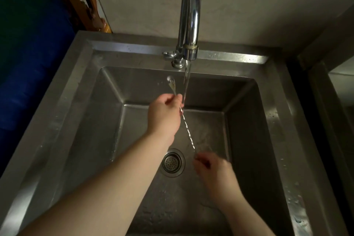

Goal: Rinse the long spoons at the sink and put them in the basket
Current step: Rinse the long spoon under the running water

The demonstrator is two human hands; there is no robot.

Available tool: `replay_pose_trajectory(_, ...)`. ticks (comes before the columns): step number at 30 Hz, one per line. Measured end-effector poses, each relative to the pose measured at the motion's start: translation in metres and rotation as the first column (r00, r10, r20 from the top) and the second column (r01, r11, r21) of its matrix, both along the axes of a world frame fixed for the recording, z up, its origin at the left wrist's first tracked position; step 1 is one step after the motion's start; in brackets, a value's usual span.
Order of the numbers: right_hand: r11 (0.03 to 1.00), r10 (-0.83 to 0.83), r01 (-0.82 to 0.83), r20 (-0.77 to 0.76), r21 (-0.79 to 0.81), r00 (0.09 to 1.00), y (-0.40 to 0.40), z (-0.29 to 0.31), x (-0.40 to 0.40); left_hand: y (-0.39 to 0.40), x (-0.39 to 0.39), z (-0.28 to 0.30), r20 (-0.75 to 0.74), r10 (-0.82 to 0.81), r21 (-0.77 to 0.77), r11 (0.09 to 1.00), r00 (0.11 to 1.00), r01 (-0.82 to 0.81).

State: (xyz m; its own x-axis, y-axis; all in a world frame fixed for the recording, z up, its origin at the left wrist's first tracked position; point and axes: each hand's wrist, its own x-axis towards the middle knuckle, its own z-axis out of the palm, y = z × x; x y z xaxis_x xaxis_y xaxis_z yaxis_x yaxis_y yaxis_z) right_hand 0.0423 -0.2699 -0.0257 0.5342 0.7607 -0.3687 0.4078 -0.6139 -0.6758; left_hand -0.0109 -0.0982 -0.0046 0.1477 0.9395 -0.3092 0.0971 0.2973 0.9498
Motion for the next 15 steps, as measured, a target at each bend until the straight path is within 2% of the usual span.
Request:
replay_pose_trajectory(3,0.997,-0.047,0.041,-0.100,-0.070,0.994,-0.013,-0.016,-0.017,0.007,0.001,0.003,-0.006,-0.040,0.056,0.998,0.999,0.040)
replay_pose_trajectory(5,0.995,-0.083,0.072,-0.157,-0.076,0.984,-0.017,-0.022,-0.024,0.007,0.003,0.006,-0.055,-0.131,0.105,0.985,0.990,0.136)
replay_pose_trajectory(7,0.994,-0.081,0.071,-0.118,-0.089,0.990,-0.020,-0.025,-0.029,0.000,0.005,0.006,-0.157,-0.237,0.144,0.955,0.959,0.260)
replay_pose_trajectory(10,0.995,-0.087,0.088,0.025,-0.044,0.996,-0.024,-0.028,-0.036,-0.005,0.006,0.006,-0.306,-0.308,0.168,0.914,0.901,0.370)
replay_pose_trajectory(15,0.990,-0.121,0.126,0.074,-0.069,0.990,-0.027,-0.061,-0.035,-0.003,0.000,-0.002,-0.447,-0.351,0.081,0.900,0.823,0.428)
